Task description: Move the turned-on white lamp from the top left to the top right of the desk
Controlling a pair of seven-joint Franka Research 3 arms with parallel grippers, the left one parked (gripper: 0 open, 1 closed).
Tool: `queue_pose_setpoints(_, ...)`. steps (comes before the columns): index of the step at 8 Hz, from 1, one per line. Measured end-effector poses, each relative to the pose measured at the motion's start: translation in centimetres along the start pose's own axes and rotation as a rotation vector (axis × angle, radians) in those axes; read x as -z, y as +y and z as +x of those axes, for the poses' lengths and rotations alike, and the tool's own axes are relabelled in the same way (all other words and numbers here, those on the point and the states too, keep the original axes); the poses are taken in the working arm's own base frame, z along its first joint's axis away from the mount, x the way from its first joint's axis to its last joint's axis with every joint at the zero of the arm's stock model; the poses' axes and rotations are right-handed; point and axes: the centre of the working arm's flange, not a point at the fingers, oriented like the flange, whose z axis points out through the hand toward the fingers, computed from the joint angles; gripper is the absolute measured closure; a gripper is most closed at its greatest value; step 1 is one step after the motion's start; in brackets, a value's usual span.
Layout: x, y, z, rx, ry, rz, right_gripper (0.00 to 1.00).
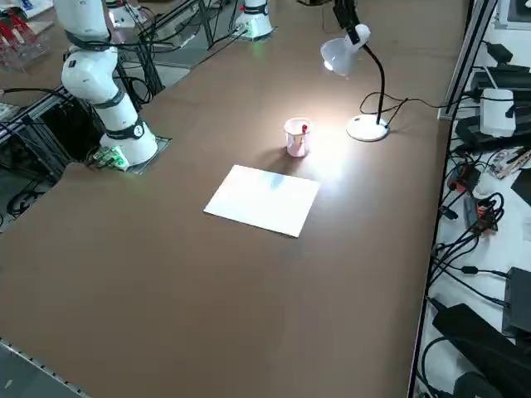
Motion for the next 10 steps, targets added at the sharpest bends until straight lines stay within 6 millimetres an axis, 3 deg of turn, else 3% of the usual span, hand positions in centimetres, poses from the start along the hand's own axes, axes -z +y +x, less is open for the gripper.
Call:
queue_pose_setpoints(4,-1.41,-0.05,-0.17,-0.002,0.011,0.002,0.06)
queue_pose_setpoints(5,-1.31,-0.17,-0.13,-0.024,0.014,0.005,0.25)
queue_pose_setpoints(6,-1.29,-0.28,-0.15,-0.039,0.016,0.004,0.28)
queue_pose_setpoints(10,-1.16,-0.10,0.08,-0.072,0.020,0.004,0.28)
